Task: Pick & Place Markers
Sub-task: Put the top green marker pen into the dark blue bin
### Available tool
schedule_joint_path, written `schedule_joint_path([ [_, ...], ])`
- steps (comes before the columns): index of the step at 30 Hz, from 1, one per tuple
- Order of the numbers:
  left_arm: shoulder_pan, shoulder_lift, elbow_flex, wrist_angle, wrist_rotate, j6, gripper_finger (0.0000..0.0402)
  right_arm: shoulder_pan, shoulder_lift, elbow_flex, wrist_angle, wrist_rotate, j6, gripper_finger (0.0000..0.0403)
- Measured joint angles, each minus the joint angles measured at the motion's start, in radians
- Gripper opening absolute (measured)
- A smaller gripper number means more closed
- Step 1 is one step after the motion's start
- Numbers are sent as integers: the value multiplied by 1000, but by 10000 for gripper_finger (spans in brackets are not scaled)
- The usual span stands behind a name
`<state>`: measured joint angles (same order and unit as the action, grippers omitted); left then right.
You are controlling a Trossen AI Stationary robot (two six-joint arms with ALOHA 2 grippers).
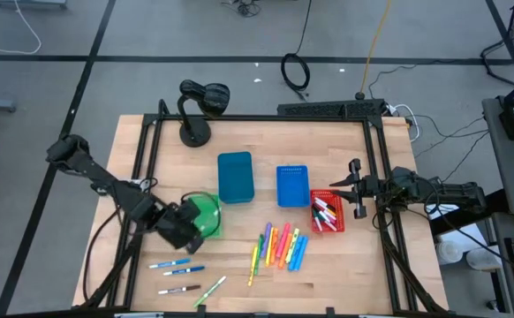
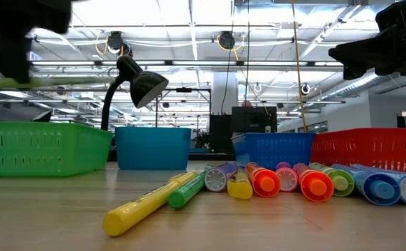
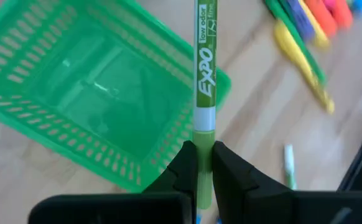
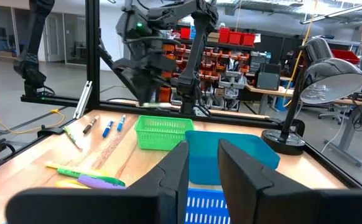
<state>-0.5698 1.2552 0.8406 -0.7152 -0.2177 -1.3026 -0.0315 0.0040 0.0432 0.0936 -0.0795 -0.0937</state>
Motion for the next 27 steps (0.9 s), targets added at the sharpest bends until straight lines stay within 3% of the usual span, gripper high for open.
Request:
schedule_joint_path([
  [8, 265, 0, 0, 123, 87, 39, 31, 0, 0, 0, 0, 0, 0, 71],
  [15, 470, 0, 0, 313, 87, 141, 35, 0, 0, 0, 0, 0, 0, 71],
  [27, 645, 0, 0, 369, 90, 209, 37, 0, 0, 0, 0, 0, 0, 71],
])
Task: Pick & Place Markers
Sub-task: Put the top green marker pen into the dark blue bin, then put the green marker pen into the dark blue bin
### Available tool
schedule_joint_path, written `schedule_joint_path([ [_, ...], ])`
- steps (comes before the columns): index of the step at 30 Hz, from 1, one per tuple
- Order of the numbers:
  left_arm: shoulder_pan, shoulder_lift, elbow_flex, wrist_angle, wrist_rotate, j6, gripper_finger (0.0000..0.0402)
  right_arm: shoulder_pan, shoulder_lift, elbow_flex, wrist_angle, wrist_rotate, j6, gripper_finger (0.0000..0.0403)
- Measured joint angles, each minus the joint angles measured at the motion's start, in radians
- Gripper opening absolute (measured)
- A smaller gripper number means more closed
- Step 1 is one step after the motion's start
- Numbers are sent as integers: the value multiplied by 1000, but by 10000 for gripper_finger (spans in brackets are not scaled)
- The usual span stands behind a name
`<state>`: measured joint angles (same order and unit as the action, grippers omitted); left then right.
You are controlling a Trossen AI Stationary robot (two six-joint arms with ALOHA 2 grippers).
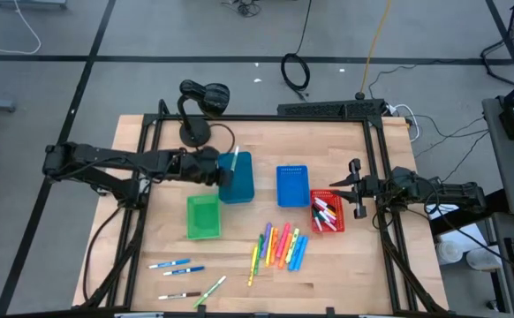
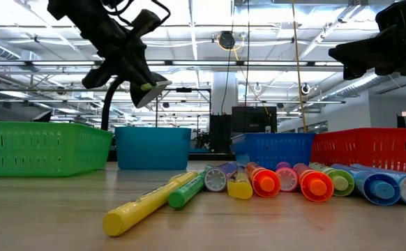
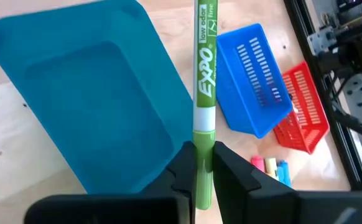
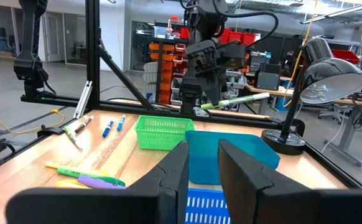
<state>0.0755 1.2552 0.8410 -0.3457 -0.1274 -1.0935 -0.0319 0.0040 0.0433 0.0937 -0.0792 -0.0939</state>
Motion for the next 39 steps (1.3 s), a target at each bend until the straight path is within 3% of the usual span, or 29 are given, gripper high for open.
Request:
schedule_joint_path([
  [12, 13, 0, 0, -1, -3, 86, 48, 0, 0, 0, 0, 0, 0, 71],
  [23, 12, 0, 0, -2, 8, 117, 178, 0, 0, 0, 0, 0, 0, 71],
  [26, 12, 0, 0, -2, 78, 186, 198, 0, 0, 0, 0, 0, 0, 71],
  [30, 7, -12, 0, -4, 304, 340, 208, 0, 0, 0, 0, 0, 0, 71],
  [33, -56, -17, 0, 37, 435, 384, 209, 0, 0, 0, 0, 0, 0, 71],
  [36, -161, -18, 0, 128, 486, 334, 209, 0, 1, 0, 0, 0, 0, 71],
  [39, -284, -12, 1, 188, 459, 307, 209, 0, 1, 0, 1, 0, 0, 71],
])
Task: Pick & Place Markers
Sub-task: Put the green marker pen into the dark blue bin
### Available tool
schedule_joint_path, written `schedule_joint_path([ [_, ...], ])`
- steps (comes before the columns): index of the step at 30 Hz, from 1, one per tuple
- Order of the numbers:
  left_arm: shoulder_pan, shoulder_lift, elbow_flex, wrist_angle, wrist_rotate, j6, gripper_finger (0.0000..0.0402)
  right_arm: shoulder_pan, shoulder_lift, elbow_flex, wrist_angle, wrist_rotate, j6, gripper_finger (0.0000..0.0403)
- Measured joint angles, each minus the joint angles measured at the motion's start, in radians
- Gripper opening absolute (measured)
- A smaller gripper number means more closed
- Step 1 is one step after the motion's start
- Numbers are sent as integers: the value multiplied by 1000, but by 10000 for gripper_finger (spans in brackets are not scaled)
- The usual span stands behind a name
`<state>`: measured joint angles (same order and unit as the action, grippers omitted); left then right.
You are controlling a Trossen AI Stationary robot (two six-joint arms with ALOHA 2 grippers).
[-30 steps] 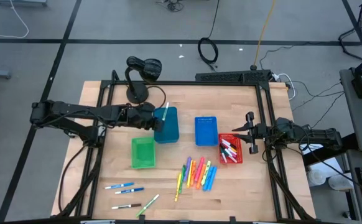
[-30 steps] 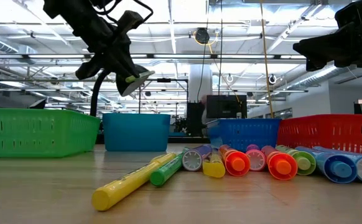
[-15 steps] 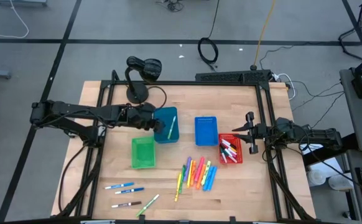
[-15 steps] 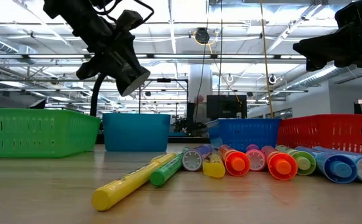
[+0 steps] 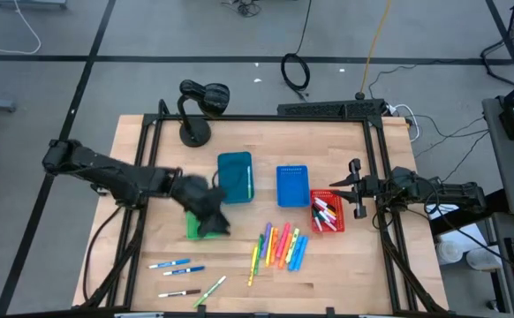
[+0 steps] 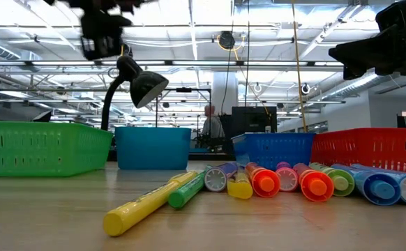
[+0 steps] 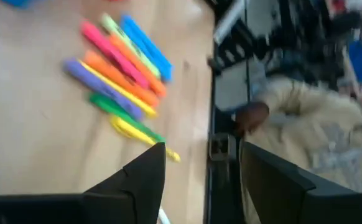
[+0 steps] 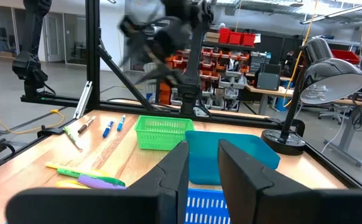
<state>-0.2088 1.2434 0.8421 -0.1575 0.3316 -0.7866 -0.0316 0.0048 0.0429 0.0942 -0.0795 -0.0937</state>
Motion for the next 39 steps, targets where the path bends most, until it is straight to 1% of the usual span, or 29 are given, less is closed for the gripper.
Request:
schedule_joint_path([
  [3, -101, 14, -2, 67, -78, -60, 209, 0, 0, 0, 0, 0, 0, 71],
  [6, -216, 40, -2, 227, -195, -123, 209, 0, 0, 0, -1, 0, 0, 71],
  [8, -298, 93, 41, 365, -277, -97, 209, 0, 0, 0, 0, 0, 0, 71],
  [9, -331, 125, 83, 390, -302, -58, 209, 0, 0, 0, 0, 0, 0, 71],
  [10, -366, 159, 139, 349, -328, -16, 209, 0, 0, 0, 1, 0, 0, 71],
  [12, -418, 235, 284, 177, -380, 46, 209, 0, 0, 0, -1, 0, 0, 71],
  [14, -447, 332, 466, -79, -413, 68, 209, 0, 0, 0, 4, 0, 0, 71],
  [16, -472, 427, 641, -367, -434, 63, 209, 0, 1, 0, 1, 0, 0, 71],
  [17, -474, 475, 717, -481, -436, 51, 209, 0, 1, 0, 1, 0, 0, 71],
  [19, -473, 568, 845, -663, -435, 30, 209, 0, 4, 0, 2, 0, 0, 71],
  [21, -469, 641, 931, -784, -429, 9, 209, 0, 4, 0, 0, 0, 0, 71],
  [24, -456, 724, 998, -870, -359, -45, 209, 0, 5, 0, -1, 0, 0, 71],
  [26, -452, 762, 1004, -887, -313, -95, 209, 0, 5, 0, 0, 0, 0, 71],
  [30, -452, 822, 1001, -911, -260, -199, 209, 0, 5, 0, -1, 0, 0, 71],
  [34, -453, 852, 1000, -930, -250, -271, 209, 0, 5, 0, -1, 0, 0, 71],
  [39, -457, 864, 1000, -936, -263, -359, 209, 0, 5, 0, -1, 0, 0, 71],
])
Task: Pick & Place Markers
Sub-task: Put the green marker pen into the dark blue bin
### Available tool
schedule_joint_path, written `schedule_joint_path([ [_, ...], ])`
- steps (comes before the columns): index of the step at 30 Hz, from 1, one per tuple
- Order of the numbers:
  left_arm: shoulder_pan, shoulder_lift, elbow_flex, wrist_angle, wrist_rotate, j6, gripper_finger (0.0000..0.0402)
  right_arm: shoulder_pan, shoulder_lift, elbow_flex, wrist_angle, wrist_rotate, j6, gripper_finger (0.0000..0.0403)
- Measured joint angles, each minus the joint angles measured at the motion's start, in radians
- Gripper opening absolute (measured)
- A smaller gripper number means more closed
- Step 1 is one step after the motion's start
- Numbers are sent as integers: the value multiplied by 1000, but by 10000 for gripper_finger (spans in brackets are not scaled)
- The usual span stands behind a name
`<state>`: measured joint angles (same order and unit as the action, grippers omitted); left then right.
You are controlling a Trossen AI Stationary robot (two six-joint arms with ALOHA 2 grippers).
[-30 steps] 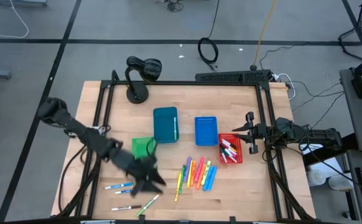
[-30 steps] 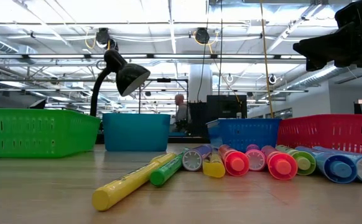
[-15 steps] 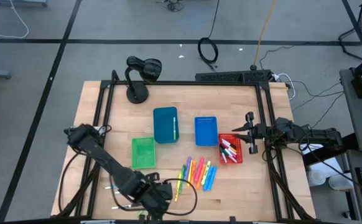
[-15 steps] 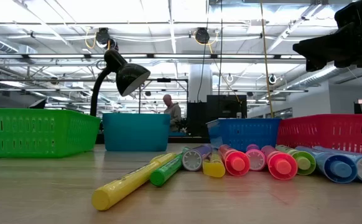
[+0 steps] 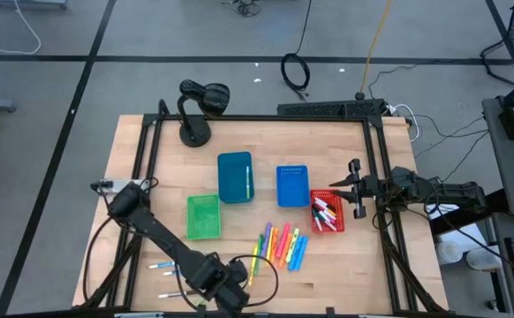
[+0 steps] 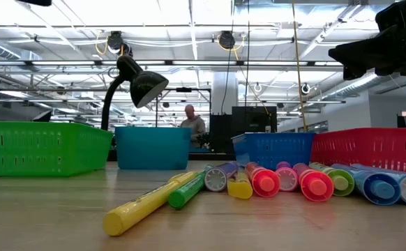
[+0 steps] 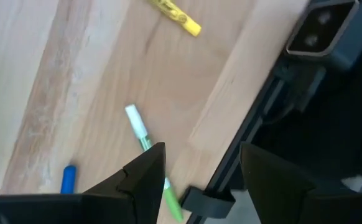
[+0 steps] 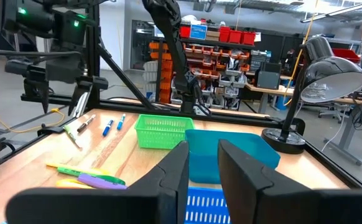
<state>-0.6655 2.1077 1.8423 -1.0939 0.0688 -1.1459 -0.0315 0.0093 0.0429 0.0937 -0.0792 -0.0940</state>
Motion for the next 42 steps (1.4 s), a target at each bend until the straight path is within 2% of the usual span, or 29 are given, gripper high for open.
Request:
schedule_joint_path([
  [8, -46, 37, 0, -7, -16, -288, 209, 0, 0, 0, 0, 0, 0, 71],
  [12, -75, 71, -1, 2, -30, -373, 209, 0, 1, 0, 1, 0, 0, 71],
  [24, -90, 156, -2, 5, -29, -375, 209, 0, 5, 0, 2, 0, 0, 71],
  [37, -89, 153, -1, -22, -22, -371, 209, 0, 5, 0, 2, 0, 0, 71],
  [42, -89, 153, -1, -85, -17, -379, 209, 0, 5, 0, 2, 0, 0, 71],
])
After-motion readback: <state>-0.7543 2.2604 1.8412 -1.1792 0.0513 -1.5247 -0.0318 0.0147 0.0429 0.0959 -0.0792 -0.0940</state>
